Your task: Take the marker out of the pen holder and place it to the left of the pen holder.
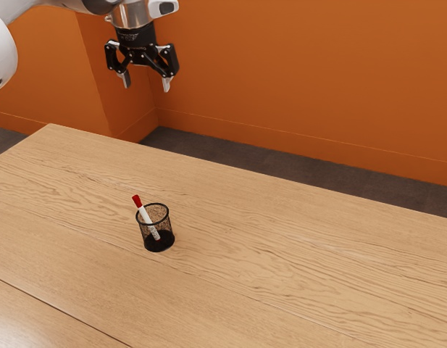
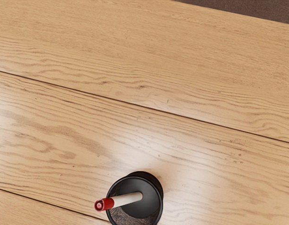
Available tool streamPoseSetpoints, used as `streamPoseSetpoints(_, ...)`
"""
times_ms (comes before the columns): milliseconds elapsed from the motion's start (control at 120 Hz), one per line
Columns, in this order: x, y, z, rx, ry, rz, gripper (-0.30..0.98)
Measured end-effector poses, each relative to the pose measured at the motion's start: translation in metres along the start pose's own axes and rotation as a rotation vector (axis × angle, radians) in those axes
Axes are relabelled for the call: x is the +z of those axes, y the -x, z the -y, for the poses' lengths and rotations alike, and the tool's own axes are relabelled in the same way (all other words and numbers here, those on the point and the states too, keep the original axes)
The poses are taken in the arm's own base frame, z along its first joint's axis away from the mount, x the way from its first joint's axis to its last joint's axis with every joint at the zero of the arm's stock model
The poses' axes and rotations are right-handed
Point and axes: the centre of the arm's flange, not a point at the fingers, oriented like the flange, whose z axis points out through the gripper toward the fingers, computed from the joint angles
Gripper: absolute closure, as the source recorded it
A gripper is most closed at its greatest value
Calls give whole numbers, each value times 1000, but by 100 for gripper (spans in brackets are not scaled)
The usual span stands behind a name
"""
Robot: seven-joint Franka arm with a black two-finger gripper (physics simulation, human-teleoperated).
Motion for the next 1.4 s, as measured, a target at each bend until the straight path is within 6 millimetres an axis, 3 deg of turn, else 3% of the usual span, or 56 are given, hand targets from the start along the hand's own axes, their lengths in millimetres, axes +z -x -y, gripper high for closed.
streamPoseSetpoints(167,0,-1,8,-15,7,6,0)
streamPoseSetpoints(333,31,-10,5,-16,-8,42,0)
streamPoseSetpoints(400,52,-5,12,-25,-25,88,0)
streamPoseSetpoints(575,121,44,49,-63,-32,227,1)
streamPoseSetpoints(725,182,59,67,-129,37,269,6)
streamPoseSetpoints(917,233,63,83,-180,106,265,13)
streamPoseSetpoints(1400,248,75,77,-65,143,280,34)
